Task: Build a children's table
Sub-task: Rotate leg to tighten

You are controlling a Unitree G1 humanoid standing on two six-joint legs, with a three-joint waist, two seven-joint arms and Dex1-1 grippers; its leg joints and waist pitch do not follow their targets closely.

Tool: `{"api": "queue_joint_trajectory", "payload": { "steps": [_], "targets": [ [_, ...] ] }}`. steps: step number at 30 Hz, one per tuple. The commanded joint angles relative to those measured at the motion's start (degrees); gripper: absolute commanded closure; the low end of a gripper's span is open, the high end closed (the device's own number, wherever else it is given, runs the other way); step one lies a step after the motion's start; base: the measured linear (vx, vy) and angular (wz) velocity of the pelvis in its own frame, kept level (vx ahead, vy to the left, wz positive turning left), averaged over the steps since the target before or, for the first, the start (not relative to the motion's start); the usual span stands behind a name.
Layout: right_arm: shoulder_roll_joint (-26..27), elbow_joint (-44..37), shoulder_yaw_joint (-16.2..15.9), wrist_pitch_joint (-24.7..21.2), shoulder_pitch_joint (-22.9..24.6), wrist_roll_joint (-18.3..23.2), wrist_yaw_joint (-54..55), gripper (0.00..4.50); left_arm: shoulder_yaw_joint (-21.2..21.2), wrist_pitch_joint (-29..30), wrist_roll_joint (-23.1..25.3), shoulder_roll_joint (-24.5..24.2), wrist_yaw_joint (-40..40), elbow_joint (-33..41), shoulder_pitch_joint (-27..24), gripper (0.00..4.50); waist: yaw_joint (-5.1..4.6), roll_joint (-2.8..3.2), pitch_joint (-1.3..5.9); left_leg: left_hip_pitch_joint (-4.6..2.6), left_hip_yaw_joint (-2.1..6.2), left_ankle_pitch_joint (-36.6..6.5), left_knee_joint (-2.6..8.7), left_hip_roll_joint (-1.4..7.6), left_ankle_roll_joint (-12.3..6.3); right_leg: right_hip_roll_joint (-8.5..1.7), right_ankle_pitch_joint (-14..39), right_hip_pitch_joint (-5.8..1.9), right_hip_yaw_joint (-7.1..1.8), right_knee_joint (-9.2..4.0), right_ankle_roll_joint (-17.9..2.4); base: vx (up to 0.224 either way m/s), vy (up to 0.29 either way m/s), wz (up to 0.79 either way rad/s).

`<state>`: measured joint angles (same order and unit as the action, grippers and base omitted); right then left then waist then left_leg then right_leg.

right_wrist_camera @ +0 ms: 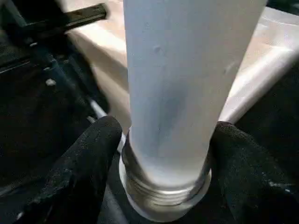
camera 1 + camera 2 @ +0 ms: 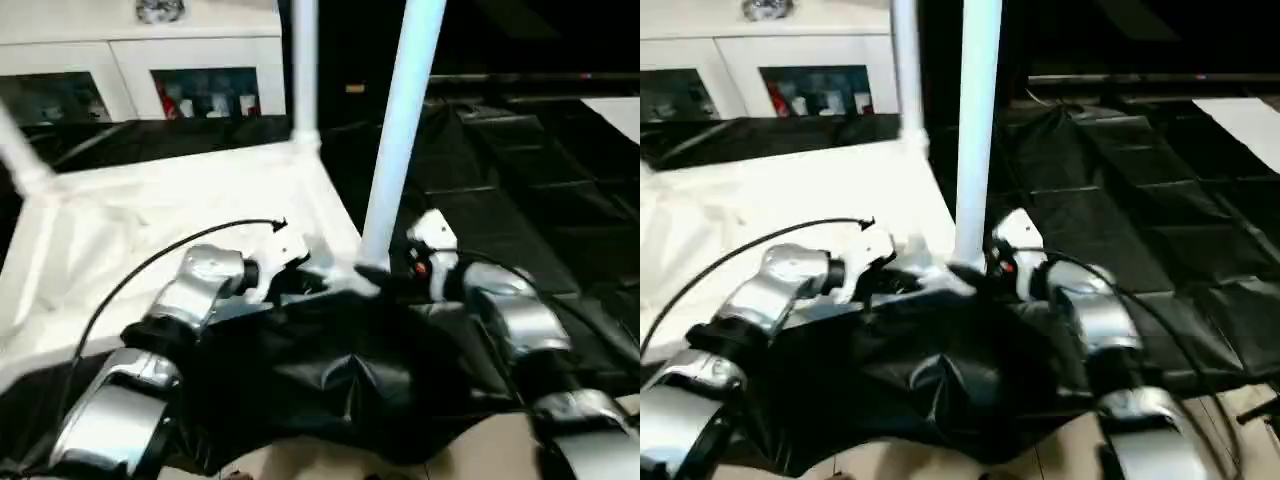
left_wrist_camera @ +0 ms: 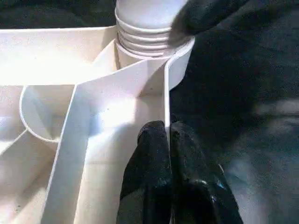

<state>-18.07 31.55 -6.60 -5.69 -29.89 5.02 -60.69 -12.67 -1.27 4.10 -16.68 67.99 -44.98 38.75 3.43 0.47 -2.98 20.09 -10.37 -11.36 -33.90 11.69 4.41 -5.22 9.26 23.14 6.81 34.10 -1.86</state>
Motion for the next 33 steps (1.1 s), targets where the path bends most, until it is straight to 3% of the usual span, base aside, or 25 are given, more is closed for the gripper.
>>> {"api": "queue_joint_trajectory", "payload": {
  "steps": [1, 3, 14, 16, 20, 22, 24, 28, 30, 33],
  "targets": [
    [1.49, -2.62, -6.15, -1.65, 1.43, 1.27, -6.89, 1.21, -0.91, -0.77, -2.38, 1.5, 1.94, 3.78, 0.42, 4.5, 0.42, -0.41, 3.87, 0.14, 0.37, -9.44, 3.7, 1.92, -5.13, -3.75, 16.32, -3.46, -3.4, -4.19, -10.97, 0.0, 0.0, 0.0],
    [0.89, -3.51, -6.17, -2.24, 1.79, 1.16, -7.83, 1.21, -0.91, -0.66, -2.55, 1.08, 3.08, 4.39, 0.1, 4.5, 0.5, -0.43, 3.78, 0.11, 0.38, -9.68, 3.77, 2.0, -5.0, -3.76, 16.47, -3.32, -3.41, -4.22, -11.07, 0.0, 0.0, 0.0],
    [1.85, -4.88, -5.73, -5.14, 2.02, 1.86, -7.18, 2.13, -0.58, -0.28, -2.03, 1.02, 1.81, 4.62, -0.3, 4.5, 1.48, -0.5, 3.83, -0.05, 0.38, -8.97, 3.88, 1.96, -3.78, -3.82, 17.15, -3.22, -3.47, -4.26, -9.88, 0.0, 0.0, 0.0],
    [3.25, -3.94, -4.89, -5.24, 2.02, 1.54, -4.27, 2.3, -0.15, 0.36, -1.4, 1.88, -1.12, 3.42, 0.52, 4.5, 1.42, -0.52, 3.78, -0.03, 0.36, -9.12, 3.88, 1.92, -3.71, -3.84, 17.36, -3.18, -3.48, -4.3, -9.82, 0.0, 0.0, 0.0],
    [6.52, -0.17, -2.97, -4.97, 1.02, 0.04, 5.38, 2.45, 0.91, 1.53, -0.96, 3.82, -6.38, 1.54, 2.16, 4.5, 1.02, -0.53, 3.44, -0.36, 0.51, -11.88, 4.09, 1.63, -2.02, -3.96, 24.56, -2.87, -3.32, -5.3, -7.53, 0.0, 0.0, 0.0],
    [9.18, 3.14, -1.49, -5.07, -0.07, -1.33, 12.96, 2.49, 1.5, 2.78, -0.59, 5.57, -10.22, 0.29, 3.47, 4.5, 0.88, -0.55, 3.46, -0.35, 0.63, -12.15, 4.14, 1.62, -1.58, -4.03, 25.78, -2.9, -3.27, -5.4, -7.03, 0.0, 0.0, 0.0],
    [11.55, 5.94, 0.14, -5.3, -1.24, -1.67, 18.93, 2.51, 1.84, 3.67, 0.18, 7.22, -14.49, -1.13, 4.8, 4.5, 0.16, -0.53, 3.41, -0.44, 0.71, -12.92, 4.16, 1.43, -0.84, -3.87, 27.41, -2.71, -3.11, -5.7, -6.24, 0.0, 0.0, 0.0],
    [15.2, 11.84, 3.02, -5.99, -4.37, -2.4, 30.69, 2.51, 2.91, 5.85, 0.21, 10.35, -20.88, -3.16, 7.04, 4.5, -0.32, -0.57, 3.65, -0.3, 0.76, -12.08, 4.12, 1.4, -1.17, -3.81, 24.51, -2.91, -3.14, -5.45, -7.0, 0.0, 0.0, 0.0],
    [17.6, 16.06, 4.84, -5.54, -6.9, -1.68, 35.92, 2.51, 3.22, 5.86, 0.05, 12.4, -23.65, -3.98, 8.16, 4.5, -0.38, -0.51, 3.89, -0.26, 0.57, -10.27, 3.91, 1.35, -1.61, -3.82, 20.31, -2.88, -3.43, -4.9, -8.7, 0.0, 0.0, 0.0],
    [19.25, 17.36, 5.13, -3.43, -8.02, -1.75, 35.55, 2.51, 2.99, 5.02, 0.04, 13.32, -23.5, -4.23, 8.44, 4.5, -0.26, -0.57, 4.1, 0.15, 0.45, -7.6, 3.76, 1.34, -3.13, -3.74, 14.54, -3.33, -3.47, -4.23, -10.18, 0.0, 0.0, 0.0]
  ]
}}
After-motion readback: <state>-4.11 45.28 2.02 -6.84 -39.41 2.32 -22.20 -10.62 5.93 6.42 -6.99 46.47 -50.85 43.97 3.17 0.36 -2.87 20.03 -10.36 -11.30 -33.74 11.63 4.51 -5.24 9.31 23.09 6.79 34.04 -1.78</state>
